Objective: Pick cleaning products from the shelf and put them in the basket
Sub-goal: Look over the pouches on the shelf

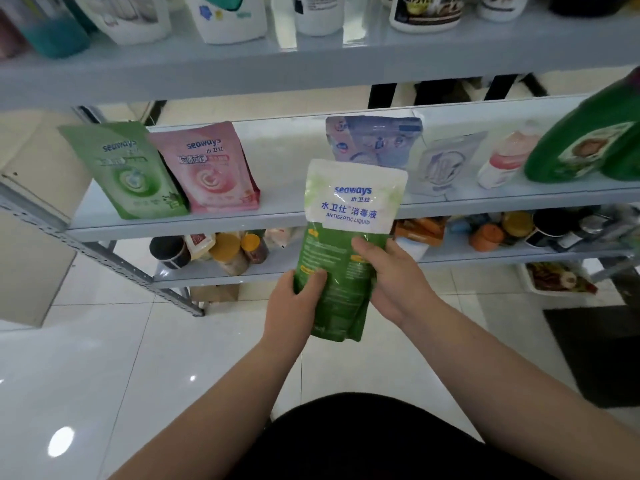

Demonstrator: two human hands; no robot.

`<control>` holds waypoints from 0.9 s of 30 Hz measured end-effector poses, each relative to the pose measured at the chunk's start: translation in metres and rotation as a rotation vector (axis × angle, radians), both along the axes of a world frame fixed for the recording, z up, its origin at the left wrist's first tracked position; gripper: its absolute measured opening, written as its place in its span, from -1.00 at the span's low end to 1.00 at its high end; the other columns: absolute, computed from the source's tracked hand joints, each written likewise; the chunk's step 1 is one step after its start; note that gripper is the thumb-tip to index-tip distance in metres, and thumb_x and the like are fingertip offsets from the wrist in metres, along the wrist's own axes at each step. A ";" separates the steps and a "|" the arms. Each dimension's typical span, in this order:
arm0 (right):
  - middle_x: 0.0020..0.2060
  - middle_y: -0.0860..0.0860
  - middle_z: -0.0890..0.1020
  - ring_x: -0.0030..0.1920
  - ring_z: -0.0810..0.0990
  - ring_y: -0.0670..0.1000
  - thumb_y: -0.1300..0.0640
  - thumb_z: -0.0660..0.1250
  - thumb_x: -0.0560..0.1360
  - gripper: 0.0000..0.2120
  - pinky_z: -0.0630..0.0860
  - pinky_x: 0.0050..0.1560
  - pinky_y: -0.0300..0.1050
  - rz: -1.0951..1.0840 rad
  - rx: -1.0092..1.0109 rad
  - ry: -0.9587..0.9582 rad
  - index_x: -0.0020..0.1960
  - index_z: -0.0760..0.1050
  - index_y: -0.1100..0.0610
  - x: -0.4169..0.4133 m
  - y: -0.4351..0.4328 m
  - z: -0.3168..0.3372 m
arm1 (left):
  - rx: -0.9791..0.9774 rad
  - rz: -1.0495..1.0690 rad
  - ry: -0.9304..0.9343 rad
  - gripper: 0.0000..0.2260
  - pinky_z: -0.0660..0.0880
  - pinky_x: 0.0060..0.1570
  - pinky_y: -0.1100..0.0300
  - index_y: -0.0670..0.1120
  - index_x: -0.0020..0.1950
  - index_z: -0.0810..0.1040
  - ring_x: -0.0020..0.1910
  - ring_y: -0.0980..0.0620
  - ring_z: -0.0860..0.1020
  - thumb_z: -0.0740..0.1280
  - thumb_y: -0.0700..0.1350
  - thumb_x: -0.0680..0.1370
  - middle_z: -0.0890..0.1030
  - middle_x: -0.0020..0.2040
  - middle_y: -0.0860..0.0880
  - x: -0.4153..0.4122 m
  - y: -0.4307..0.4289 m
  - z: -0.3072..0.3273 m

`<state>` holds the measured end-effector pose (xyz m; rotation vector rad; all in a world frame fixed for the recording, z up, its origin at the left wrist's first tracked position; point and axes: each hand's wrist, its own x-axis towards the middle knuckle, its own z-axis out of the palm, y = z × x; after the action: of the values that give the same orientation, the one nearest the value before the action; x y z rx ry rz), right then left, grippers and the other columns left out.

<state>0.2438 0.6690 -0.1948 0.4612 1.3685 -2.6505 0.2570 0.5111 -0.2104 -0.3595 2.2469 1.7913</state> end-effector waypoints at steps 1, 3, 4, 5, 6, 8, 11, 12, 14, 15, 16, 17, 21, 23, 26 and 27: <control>0.23 0.17 0.68 0.25 0.65 0.20 0.07 0.37 0.57 -0.63 0.64 0.17 0.13 0.072 -0.070 -0.003 0.33 0.57 0.19 -0.001 0.006 0.003 | 0.013 0.050 -0.012 -0.45 0.62 0.04 -0.20 -0.05 0.01 0.63 -0.04 -0.11 0.68 0.26 0.38 0.36 0.71 -0.06 -0.08 0.001 0.007 0.004; 0.25 0.14 0.67 0.25 0.64 0.14 -0.13 0.29 0.61 -0.53 0.62 0.20 0.10 0.196 -0.148 -0.012 0.36 0.57 0.17 -0.004 0.019 0.007 | 0.163 0.106 -0.102 -0.52 0.63 -0.06 -0.08 -0.01 0.00 0.68 -0.07 -0.08 0.71 0.23 0.35 0.51 0.74 -0.08 -0.07 0.003 0.017 0.006; 0.17 0.12 0.69 0.18 0.66 0.10 -0.19 0.28 0.60 -0.52 0.64 0.13 0.06 0.219 -0.141 -0.029 0.30 0.62 0.15 -0.004 0.024 0.008 | 0.305 0.122 -0.164 -0.56 0.63 -0.15 0.02 -0.01 0.00 0.69 -0.14 -0.05 0.71 0.21 0.31 0.59 0.74 -0.11 -0.06 0.005 0.022 0.005; 0.09 0.09 0.70 0.12 0.67 0.06 -0.21 0.31 0.57 -0.53 0.64 0.06 0.02 0.228 -0.121 -0.041 0.23 0.66 0.12 -0.004 0.028 0.006 | 0.473 0.130 -0.248 -0.57 0.60 -0.29 0.12 -0.02 -0.03 0.69 -0.27 -0.01 0.69 0.19 0.27 0.64 0.72 -0.19 -0.05 0.007 0.025 0.005; 0.06 0.06 0.70 0.10 0.67 0.02 -0.22 0.34 0.53 -0.55 0.61 0.07 0.00 0.242 -0.095 -0.039 0.18 0.67 0.10 -0.003 0.031 0.002 | 0.637 0.117 -0.352 -0.55 0.55 -0.43 0.20 -0.04 -0.10 0.66 -0.41 0.02 0.61 0.17 0.26 0.66 0.65 -0.31 -0.03 0.011 0.027 0.004; 0.11 -0.01 0.69 0.16 0.63 0.00 -0.21 0.37 0.50 -0.59 0.52 0.22 0.02 0.292 -0.019 -0.041 0.19 0.62 0.04 0.002 0.033 -0.006 | 0.951 -0.004 -0.567 -0.56 0.41 -0.61 0.30 -0.08 -0.25 0.55 -0.57 0.08 0.37 0.19 0.19 0.66 0.44 -0.45 -0.01 0.020 0.031 0.002; 0.18 0.03 0.68 0.20 0.64 0.06 -0.27 0.35 0.50 -0.45 0.52 0.22 0.06 0.404 -0.046 -0.058 0.34 0.56 0.07 0.010 0.026 -0.016 | 1.229 -0.298 -0.701 -0.74 0.24 -0.57 0.34 -0.12 -0.21 0.45 -0.52 0.07 0.24 0.50 -0.05 0.49 0.38 -0.45 -0.01 0.028 0.035 0.000; 0.16 0.06 0.68 0.16 0.66 0.07 -0.28 0.39 0.44 -0.36 0.53 0.17 0.08 0.394 -0.081 -0.084 0.36 0.53 0.11 0.010 0.023 -0.017 | 1.219 -0.391 -0.727 -0.74 0.21 -0.55 0.33 -0.12 -0.18 0.46 -0.50 0.08 0.25 0.53 -0.07 0.46 0.40 -0.44 0.00 0.029 0.036 0.002; 0.07 0.11 0.71 0.02 0.71 0.08 -0.22 0.50 0.33 -0.37 0.61 0.01 0.04 0.322 -0.137 -0.110 0.27 0.57 0.13 0.007 0.020 -0.020 | 1.116 -0.489 -0.758 -0.80 0.27 -0.53 0.31 -0.13 -0.10 0.53 -0.47 0.10 0.32 0.46 -0.03 0.49 0.45 -0.39 0.00 0.026 0.034 0.001; 0.02 0.12 0.72 -0.05 0.72 0.08 -0.16 0.53 0.33 -0.50 0.65 -0.11 -0.01 0.283 -0.128 -0.107 0.17 0.63 0.10 0.005 0.018 -0.022 | 1.020 -0.485 -0.749 -0.80 0.36 -0.48 0.30 -0.14 -0.04 0.58 -0.43 0.09 0.41 0.38 0.00 0.53 0.49 -0.34 -0.01 0.022 0.028 -0.001; -0.02 0.13 0.73 -0.10 0.73 0.09 -0.09 0.54 0.36 -0.65 0.65 -0.22 -0.05 0.249 -0.109 -0.101 0.06 0.68 0.07 0.002 0.017 -0.023 | 0.920 -0.463 -0.745 -0.71 0.48 -0.41 0.25 -0.16 0.03 0.63 -0.35 0.04 0.53 0.29 0.04 0.57 0.57 -0.25 -0.05 0.016 0.021 -0.004; -0.03 0.14 0.73 -0.10 0.74 0.11 -0.01 0.55 0.38 -0.77 0.65 -0.25 -0.04 0.214 -0.106 -0.093 -0.01 0.71 0.05 -0.001 0.015 -0.023 | 0.840 -0.425 -0.747 -0.59 0.60 -0.30 0.16 -0.18 0.10 0.66 -0.21 -0.05 0.63 0.21 0.11 0.60 0.65 -0.12 -0.11 0.009 0.011 -0.005; 0.10 0.14 0.74 0.08 0.74 0.14 0.20 0.52 0.37 -0.72 0.68 -0.02 0.01 0.091 -0.050 -0.016 0.08 0.69 0.10 -0.018 0.012 -0.021 | 0.694 -0.294 -0.619 -0.32 0.64 0.02 -0.23 -0.02 0.28 0.68 0.23 -0.32 0.63 0.08 0.43 0.53 0.64 0.28 -0.22 -0.017 -0.029 -0.002; 0.13 0.12 0.73 0.12 0.73 0.13 0.19 0.52 0.39 -0.68 0.67 0.04 0.03 0.088 0.068 0.012 0.15 0.66 0.10 -0.025 0.006 -0.018 | 0.565 -0.305 -0.474 -0.41 0.64 0.06 -0.23 -0.01 0.32 0.62 0.22 -0.27 0.64 0.19 0.38 0.54 0.66 0.26 -0.18 -0.027 -0.039 -0.002; 0.12 0.08 0.74 0.13 0.72 0.12 0.21 0.46 0.54 -0.77 0.64 0.13 0.14 0.041 0.157 -0.027 0.19 0.62 0.10 -0.037 -0.009 -0.015 | 0.413 -0.238 -0.327 -0.52 0.66 0.01 -0.14 -0.04 0.30 0.53 0.12 -0.18 0.70 0.45 0.12 0.45 0.71 0.16 -0.14 -0.042 -0.045 -0.006; 0.12 0.08 0.74 0.13 0.72 0.11 0.19 0.43 0.57 -0.81 0.64 0.14 0.14 0.034 0.153 -0.041 0.18 0.63 0.09 -0.042 -0.014 -0.013 | 0.421 -0.212 -0.318 -0.51 0.65 0.02 -0.15 -0.05 0.31 0.52 0.12 -0.20 0.70 0.47 0.09 0.44 0.71 0.16 -0.15 -0.047 -0.047 -0.008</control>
<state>0.2019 0.6553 -0.2080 0.5013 1.5591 -2.5058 0.2102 0.4640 -0.2184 -0.2841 1.5845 1.8778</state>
